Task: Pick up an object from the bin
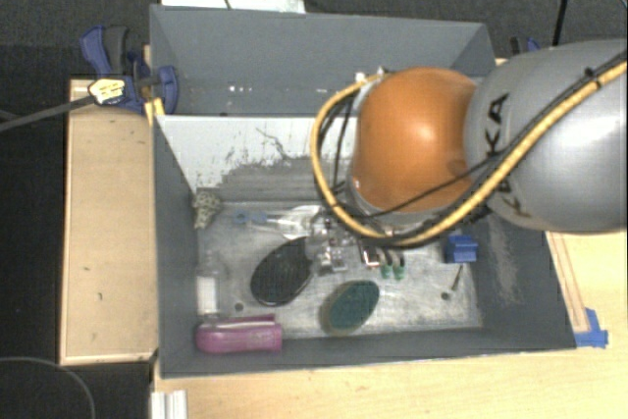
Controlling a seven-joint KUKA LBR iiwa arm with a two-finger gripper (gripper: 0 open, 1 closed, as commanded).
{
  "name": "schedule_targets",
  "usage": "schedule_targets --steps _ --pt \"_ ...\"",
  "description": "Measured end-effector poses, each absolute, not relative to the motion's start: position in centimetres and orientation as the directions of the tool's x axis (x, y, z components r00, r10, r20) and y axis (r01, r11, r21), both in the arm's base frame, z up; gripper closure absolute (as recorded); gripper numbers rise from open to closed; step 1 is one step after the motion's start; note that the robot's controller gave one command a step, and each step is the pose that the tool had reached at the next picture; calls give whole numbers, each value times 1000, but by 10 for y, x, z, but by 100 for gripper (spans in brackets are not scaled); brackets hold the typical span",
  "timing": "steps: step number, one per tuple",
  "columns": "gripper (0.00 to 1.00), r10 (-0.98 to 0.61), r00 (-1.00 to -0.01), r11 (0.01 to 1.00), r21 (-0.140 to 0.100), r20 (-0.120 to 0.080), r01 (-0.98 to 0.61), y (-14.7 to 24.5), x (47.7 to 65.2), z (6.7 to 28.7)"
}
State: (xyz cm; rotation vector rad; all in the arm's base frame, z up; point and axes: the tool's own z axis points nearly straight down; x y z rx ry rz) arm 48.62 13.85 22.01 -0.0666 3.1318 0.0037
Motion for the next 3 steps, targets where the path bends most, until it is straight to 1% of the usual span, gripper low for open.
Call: schedule_targets --steps 1,2,3 --pt "0 -41 -999 999 1 -2 -41 138 485 216" --pt "0 -130 -991 991 3 -13 -130 188 512 94" --pt "0 71 -997 997 -1 -2 71 115 488 105"
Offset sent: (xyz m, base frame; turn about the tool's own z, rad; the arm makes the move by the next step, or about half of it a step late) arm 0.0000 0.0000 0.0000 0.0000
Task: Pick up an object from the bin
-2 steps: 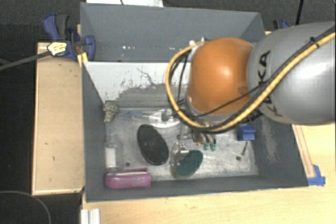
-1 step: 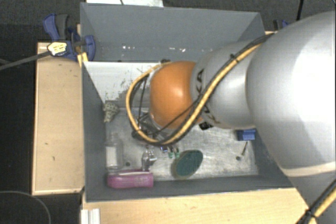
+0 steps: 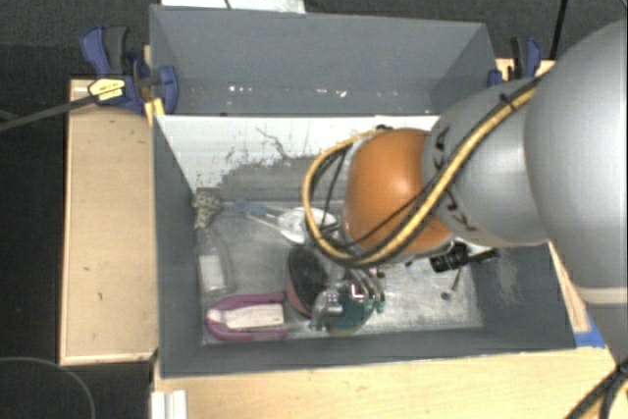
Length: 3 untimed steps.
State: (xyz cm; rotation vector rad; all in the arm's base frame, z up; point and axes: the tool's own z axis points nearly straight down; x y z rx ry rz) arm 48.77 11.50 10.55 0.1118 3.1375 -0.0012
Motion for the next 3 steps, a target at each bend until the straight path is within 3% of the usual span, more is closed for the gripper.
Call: schedule_targets --steps 1,2,3 --pt "100 73 -997 997 2 -4 73 117 488 106" --pt "100 29 -1000 1000 4 -11 29 125 506 203" --pt "0 29 -1000 1000 1 -2 29 124 504 198"
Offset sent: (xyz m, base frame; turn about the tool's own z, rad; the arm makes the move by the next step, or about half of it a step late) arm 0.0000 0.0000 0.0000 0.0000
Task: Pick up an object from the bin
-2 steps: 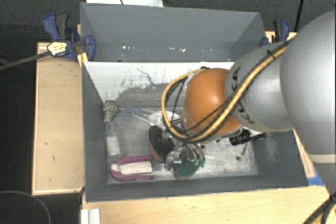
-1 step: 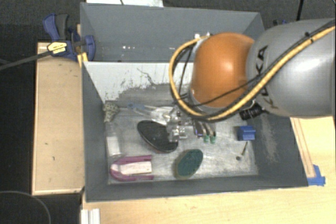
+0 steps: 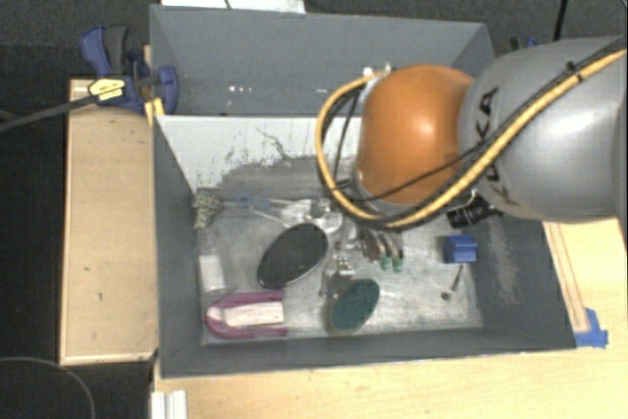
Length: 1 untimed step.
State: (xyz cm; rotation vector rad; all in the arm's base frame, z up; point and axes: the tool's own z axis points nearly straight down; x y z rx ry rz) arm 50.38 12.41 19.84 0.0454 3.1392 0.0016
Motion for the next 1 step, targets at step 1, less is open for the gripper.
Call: schedule_targets --steps 1 --pt "0 -304 -953 953 3 -5 -304 152 567 75"
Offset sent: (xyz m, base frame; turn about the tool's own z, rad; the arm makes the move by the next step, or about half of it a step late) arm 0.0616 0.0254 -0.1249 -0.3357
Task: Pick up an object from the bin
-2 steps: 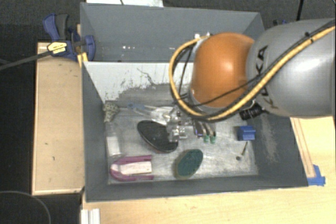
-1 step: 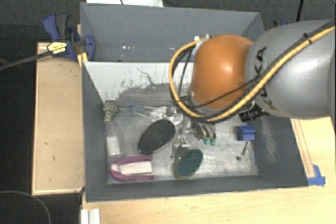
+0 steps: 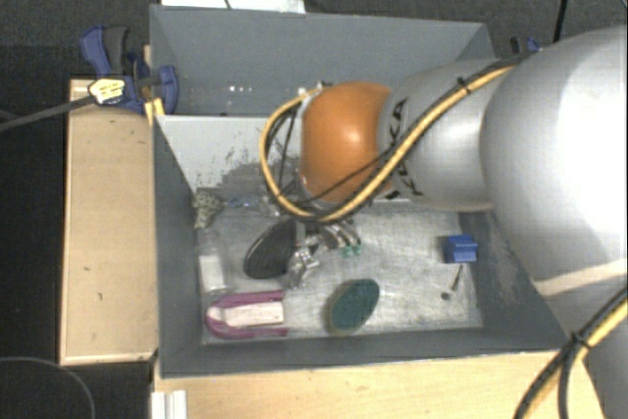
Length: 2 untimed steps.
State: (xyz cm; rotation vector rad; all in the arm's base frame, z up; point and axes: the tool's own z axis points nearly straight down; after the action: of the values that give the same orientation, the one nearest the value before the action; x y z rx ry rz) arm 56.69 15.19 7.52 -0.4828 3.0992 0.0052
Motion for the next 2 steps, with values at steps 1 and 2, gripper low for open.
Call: schedule_targets --steps 1,2 --pt "100 -300 -954 954 4 -14 -300 153 569 80" --pt "100 -536 -844 844 -3 -10 -536 161 563 74"
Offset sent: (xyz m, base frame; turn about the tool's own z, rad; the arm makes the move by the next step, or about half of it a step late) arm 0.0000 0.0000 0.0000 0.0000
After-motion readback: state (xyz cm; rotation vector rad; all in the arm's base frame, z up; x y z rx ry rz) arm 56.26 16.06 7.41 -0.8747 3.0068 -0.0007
